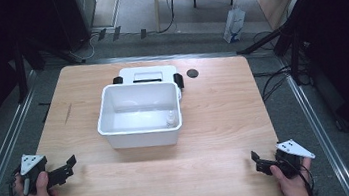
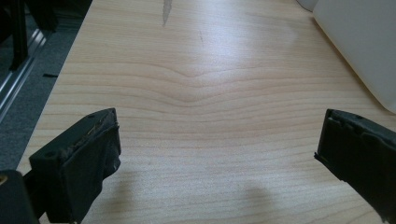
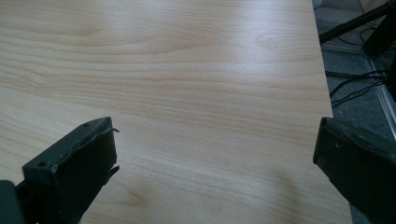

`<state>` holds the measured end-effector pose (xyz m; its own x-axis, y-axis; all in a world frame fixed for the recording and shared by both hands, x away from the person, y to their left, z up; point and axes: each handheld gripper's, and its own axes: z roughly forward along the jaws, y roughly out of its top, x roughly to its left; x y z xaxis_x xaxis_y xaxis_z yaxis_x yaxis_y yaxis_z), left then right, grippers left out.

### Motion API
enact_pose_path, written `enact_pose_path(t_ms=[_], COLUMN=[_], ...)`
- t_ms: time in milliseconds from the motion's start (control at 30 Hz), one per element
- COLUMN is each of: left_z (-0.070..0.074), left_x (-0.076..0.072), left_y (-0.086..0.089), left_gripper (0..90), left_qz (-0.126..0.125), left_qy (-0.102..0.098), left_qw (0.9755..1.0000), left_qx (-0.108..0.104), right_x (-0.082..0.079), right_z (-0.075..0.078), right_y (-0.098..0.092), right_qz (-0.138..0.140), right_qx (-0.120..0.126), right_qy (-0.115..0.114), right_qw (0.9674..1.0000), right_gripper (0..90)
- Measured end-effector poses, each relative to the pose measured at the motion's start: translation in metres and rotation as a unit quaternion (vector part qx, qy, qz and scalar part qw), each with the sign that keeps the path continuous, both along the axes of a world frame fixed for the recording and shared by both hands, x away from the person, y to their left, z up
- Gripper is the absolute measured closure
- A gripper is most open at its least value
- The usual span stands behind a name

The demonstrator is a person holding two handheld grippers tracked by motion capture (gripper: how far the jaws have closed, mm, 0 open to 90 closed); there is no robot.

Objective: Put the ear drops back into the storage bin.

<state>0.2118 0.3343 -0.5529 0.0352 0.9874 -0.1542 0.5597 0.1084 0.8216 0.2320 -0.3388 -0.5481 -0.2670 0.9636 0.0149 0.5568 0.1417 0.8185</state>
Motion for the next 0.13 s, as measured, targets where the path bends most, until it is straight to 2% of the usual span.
enact_pose_path(t_ms=[133], left_z=[0.0000], left_x=[0.0002], left_y=[-0.0001], left_gripper=[0.4], left_qz=[-0.001], left_qy=[0.001], left_qw=[1.0000], left_qx=[0.000], right_x=[0.0010], right_z=[-0.0001], right_y=[-0.0007], right_qz=[0.001], right_qx=[0.003], right_qy=[0.006], right_qw=[1.0000], right_gripper=[0.0])
